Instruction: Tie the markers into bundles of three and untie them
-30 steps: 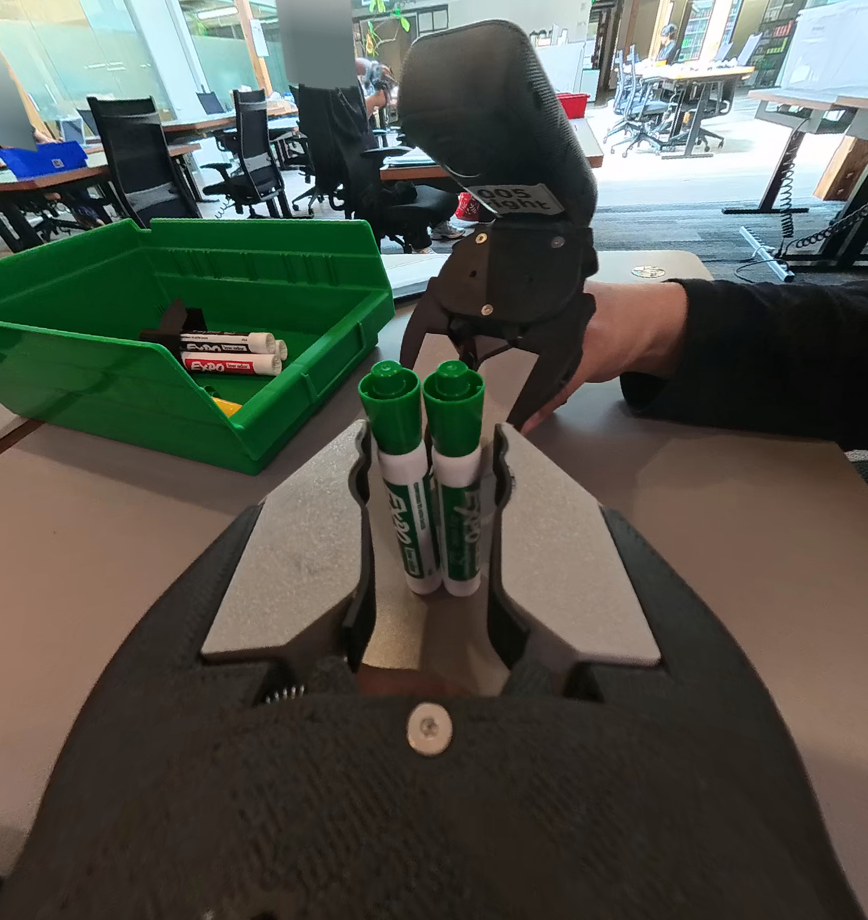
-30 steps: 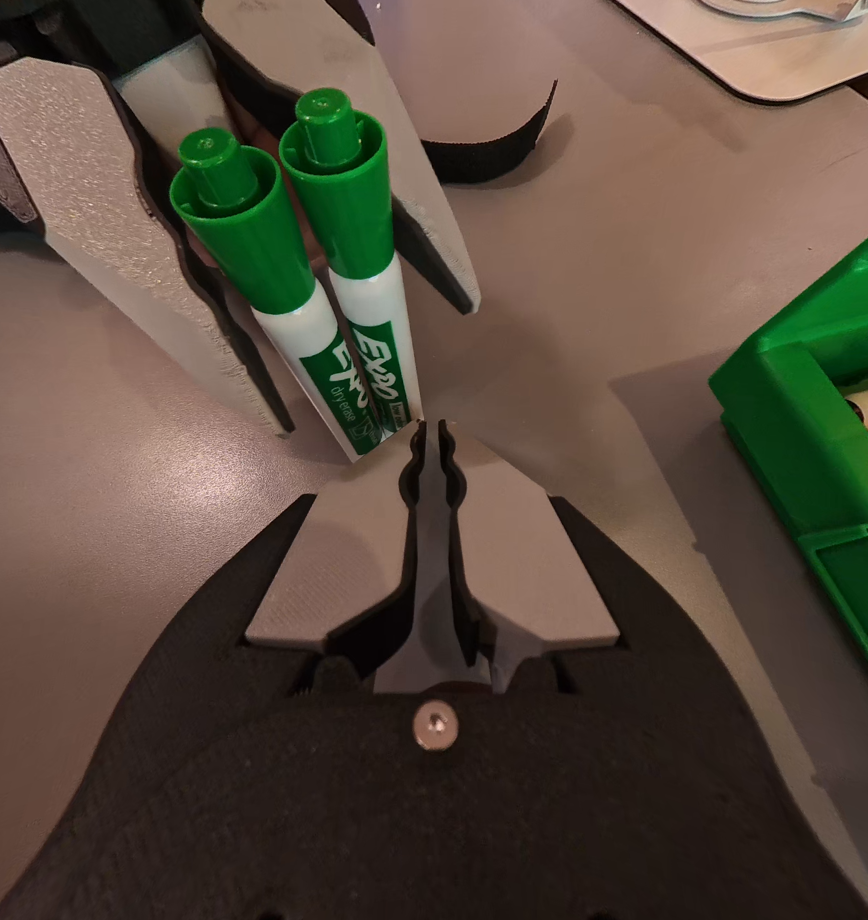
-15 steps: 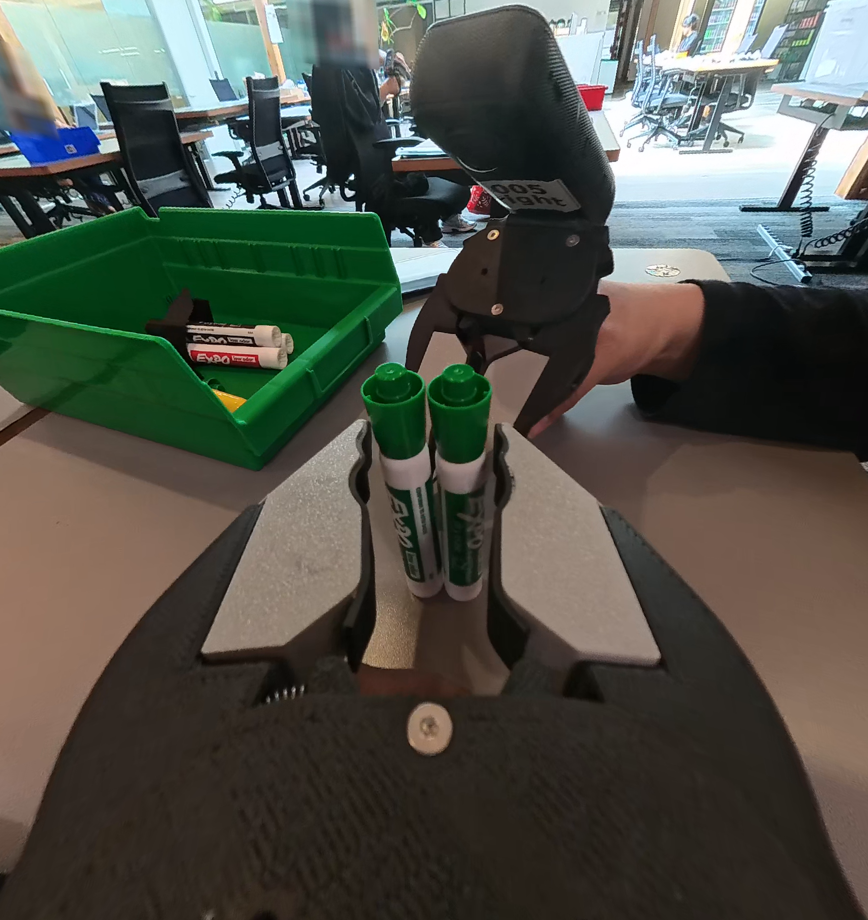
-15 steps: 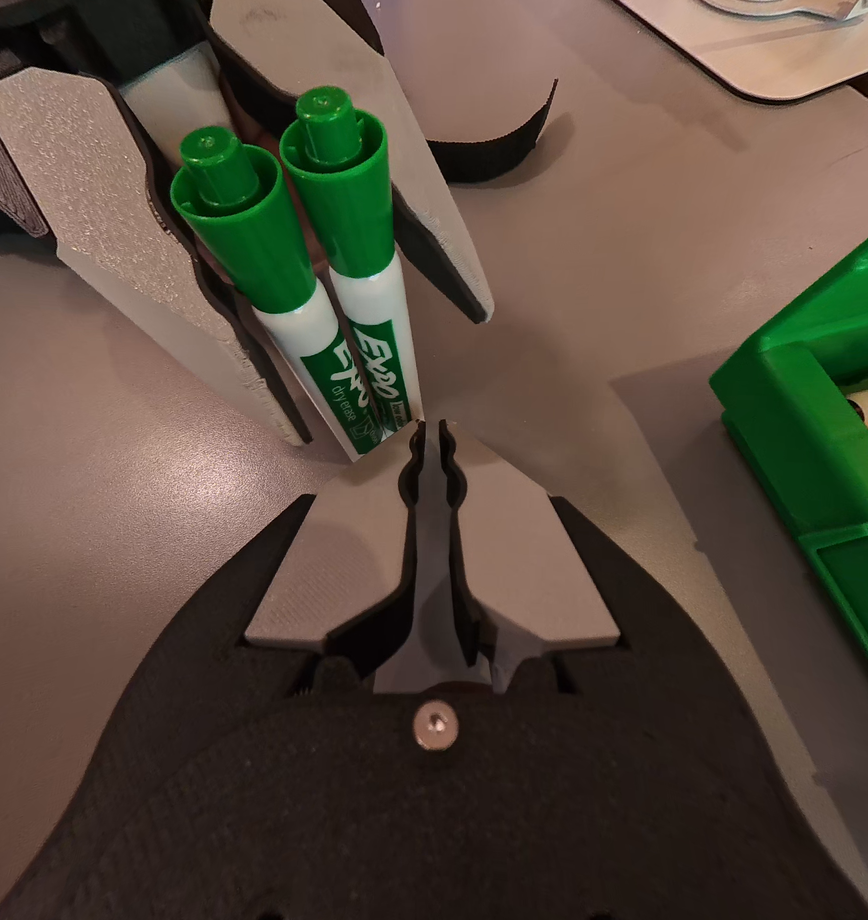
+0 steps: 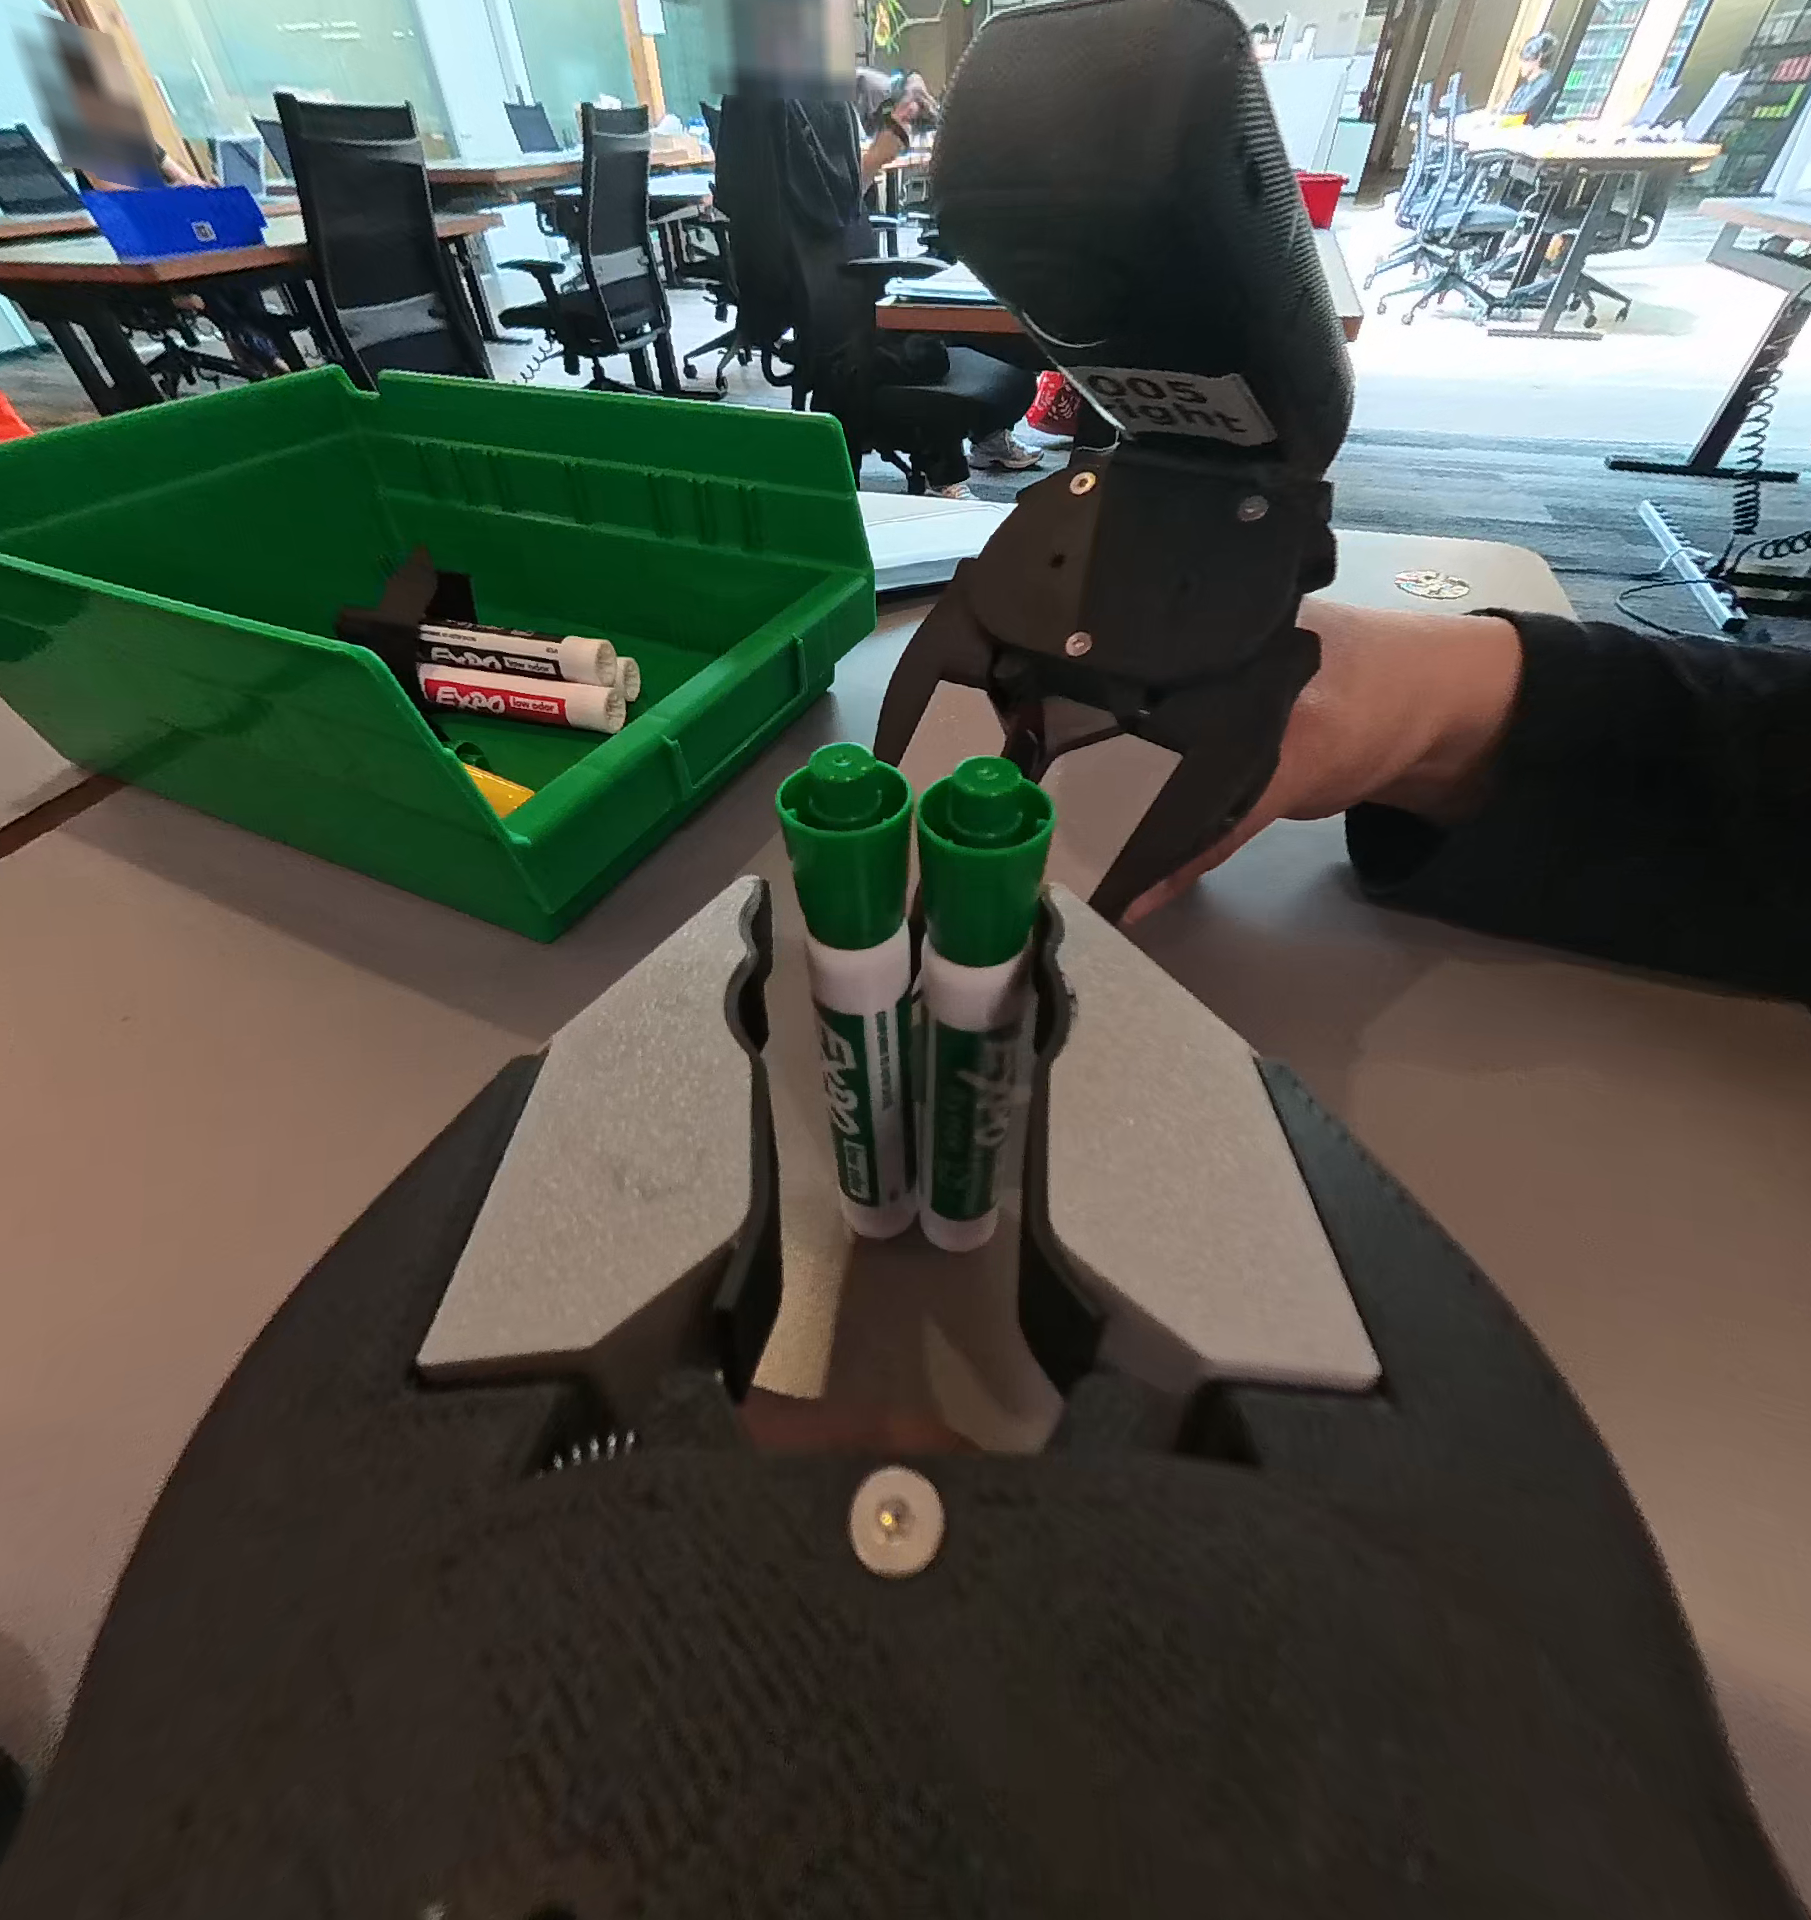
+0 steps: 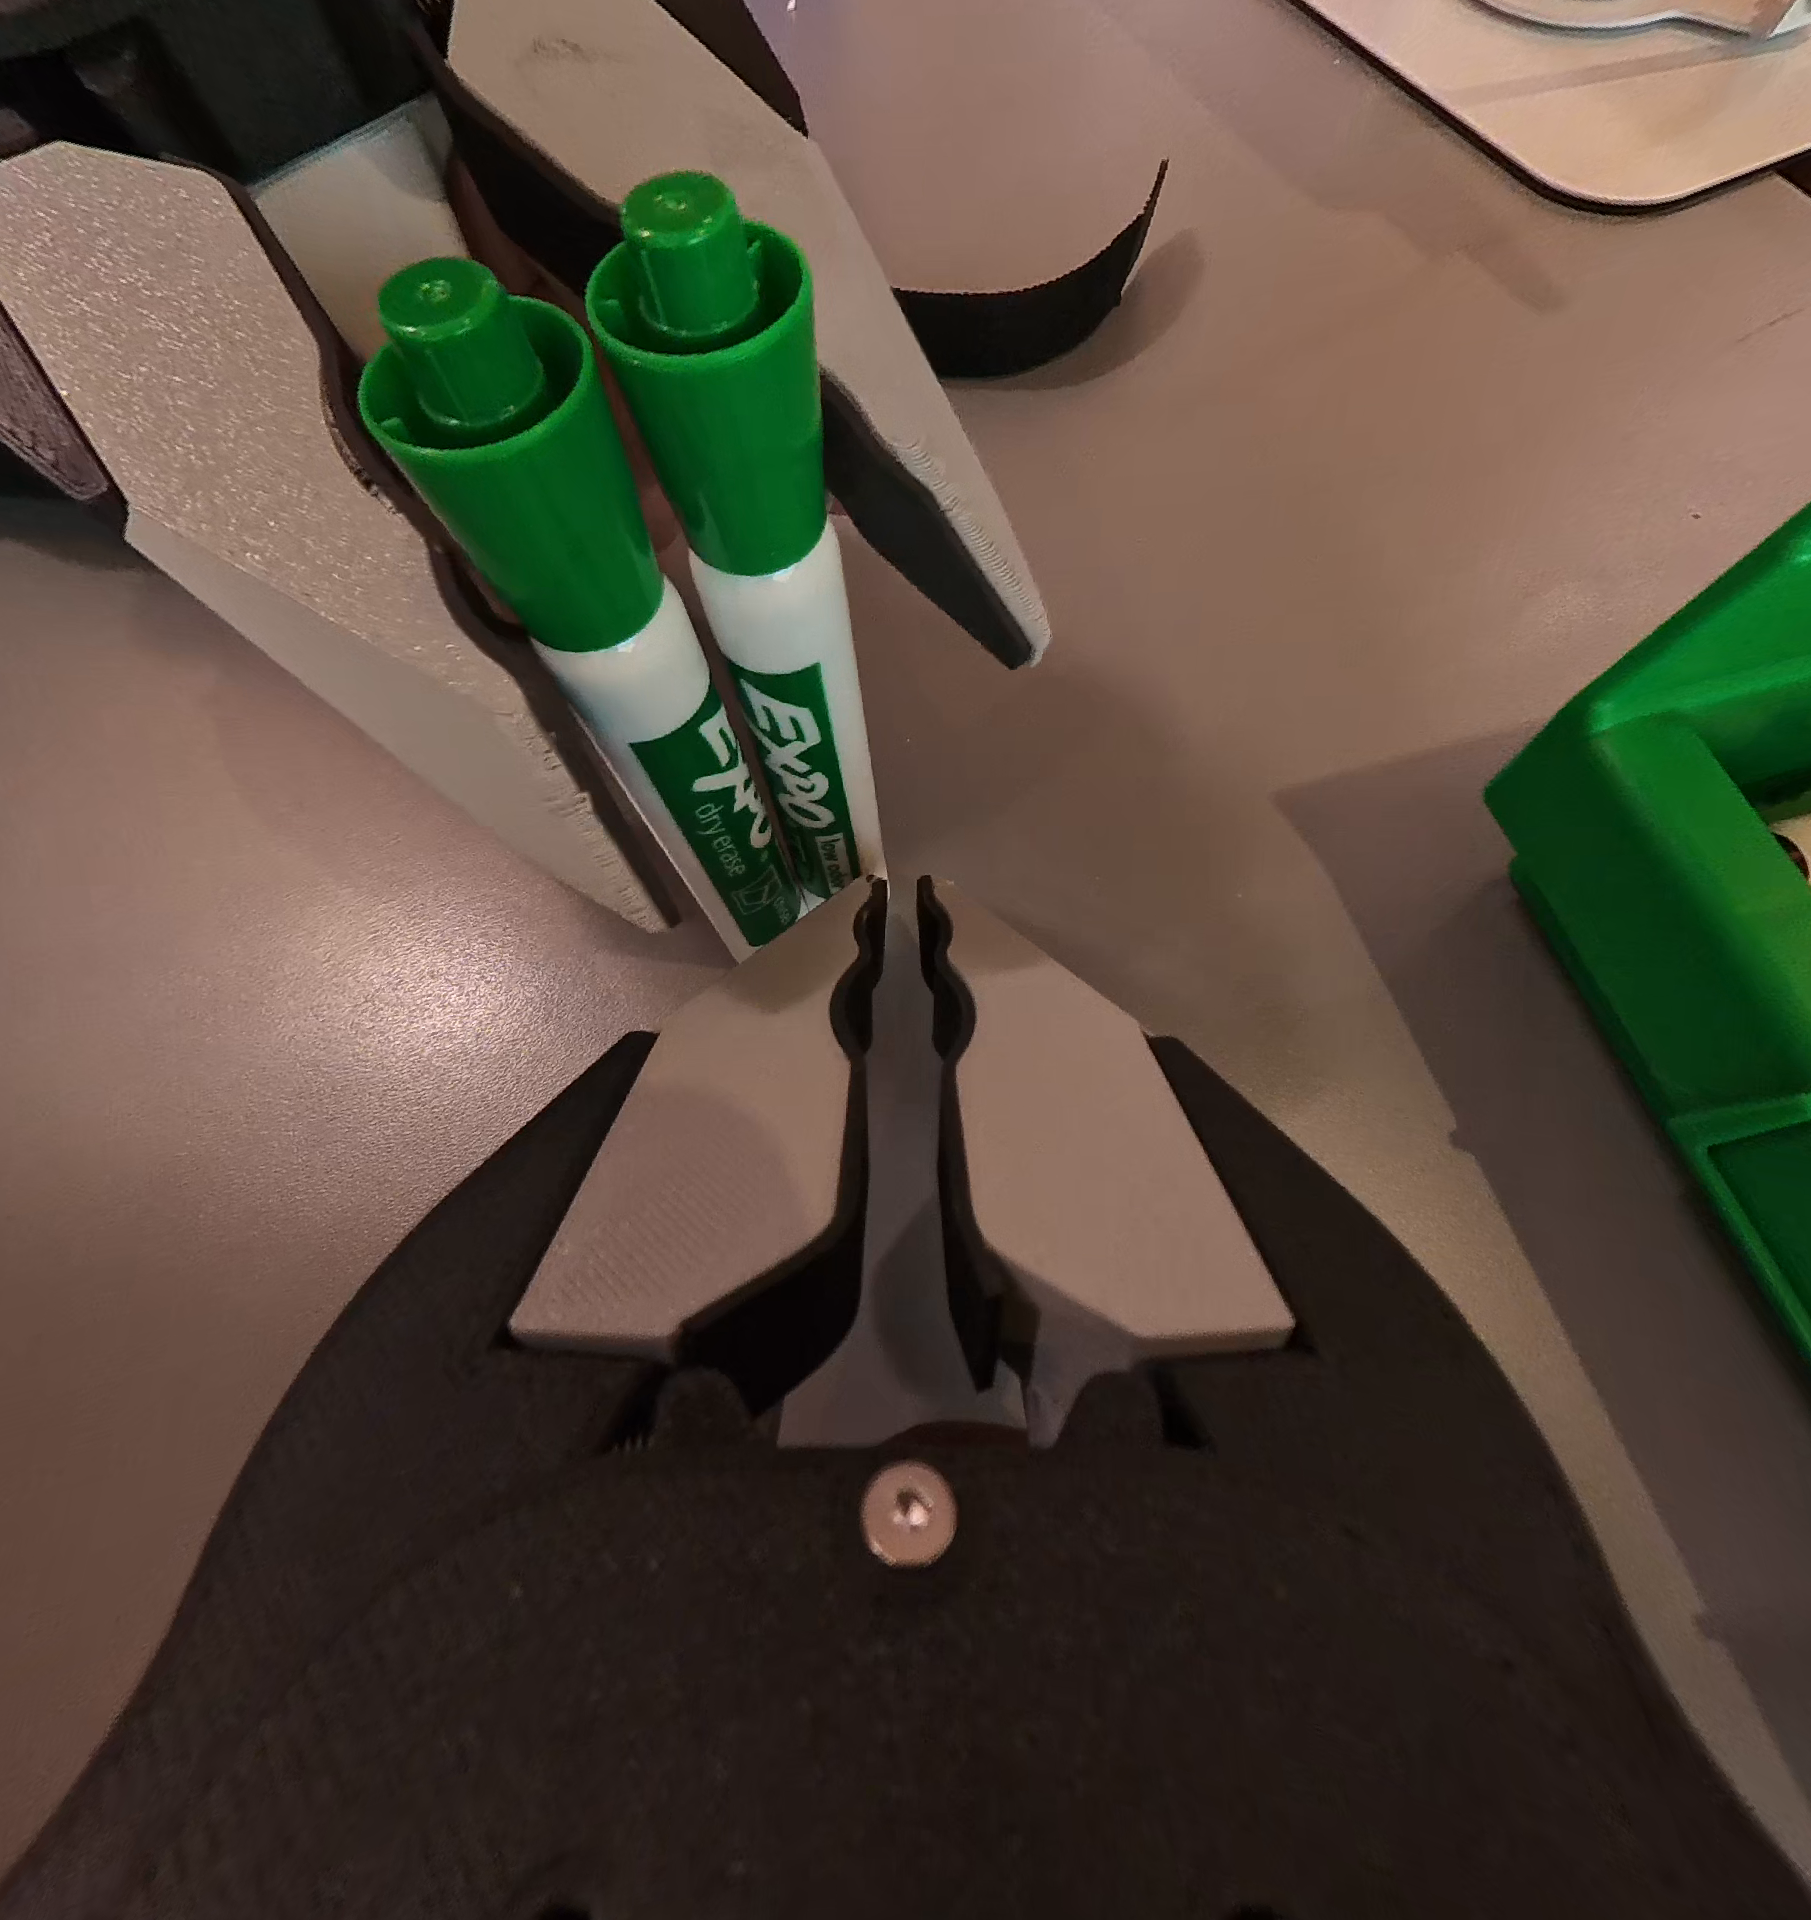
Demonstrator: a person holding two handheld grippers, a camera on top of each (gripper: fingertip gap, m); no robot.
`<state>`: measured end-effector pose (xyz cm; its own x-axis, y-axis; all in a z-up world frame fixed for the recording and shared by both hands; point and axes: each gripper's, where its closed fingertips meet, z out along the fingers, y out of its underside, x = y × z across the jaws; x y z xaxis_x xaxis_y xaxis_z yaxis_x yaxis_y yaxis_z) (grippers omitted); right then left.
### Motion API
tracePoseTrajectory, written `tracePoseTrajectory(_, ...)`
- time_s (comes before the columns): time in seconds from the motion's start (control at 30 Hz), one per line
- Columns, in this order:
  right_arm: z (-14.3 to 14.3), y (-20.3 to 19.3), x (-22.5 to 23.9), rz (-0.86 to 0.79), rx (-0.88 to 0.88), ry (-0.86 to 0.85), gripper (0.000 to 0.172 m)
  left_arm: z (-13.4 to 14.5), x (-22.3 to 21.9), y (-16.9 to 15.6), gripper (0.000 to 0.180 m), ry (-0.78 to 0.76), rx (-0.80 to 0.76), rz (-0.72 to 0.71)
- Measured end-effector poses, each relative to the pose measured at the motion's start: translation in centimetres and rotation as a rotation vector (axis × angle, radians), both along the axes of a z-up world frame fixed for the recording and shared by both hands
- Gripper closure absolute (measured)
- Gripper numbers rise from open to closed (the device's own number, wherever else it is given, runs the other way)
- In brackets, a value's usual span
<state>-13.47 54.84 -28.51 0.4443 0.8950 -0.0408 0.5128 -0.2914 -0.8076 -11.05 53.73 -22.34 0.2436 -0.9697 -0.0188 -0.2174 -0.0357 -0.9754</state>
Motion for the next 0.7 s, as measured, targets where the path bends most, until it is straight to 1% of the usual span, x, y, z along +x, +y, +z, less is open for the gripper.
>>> tracePoseTrajectory(0.27, 0.0, 0.0, 0.0, 0.001, -0.001, -0.002, 0.170, 0.1, 0.2, -0.3, 0.130, -0.019, -0.037, -0.013)
tracePoseTrajectory(0.5, 0.0, -0.1, 0.0, 0.002, 0.000, -0.002, 0.170, 0.6, 0.3, -1.3, 0.126, -0.065, -0.087, -0.100)
tracePoseTrajectory(0.6, 0.0, -0.1, 0.0, 0.002, -0.001, -0.001, 0.170, 0.8, 0.2, -1.0, 0.126, -0.088, -0.122, -0.109)
tracePoseTrajectory(0.7, 0.0, -0.1, 0.0, 0.003, -0.002, -0.001, 0.169, 0.8, 0.0, -0.7, 0.126, -0.081, -0.098, -0.103)
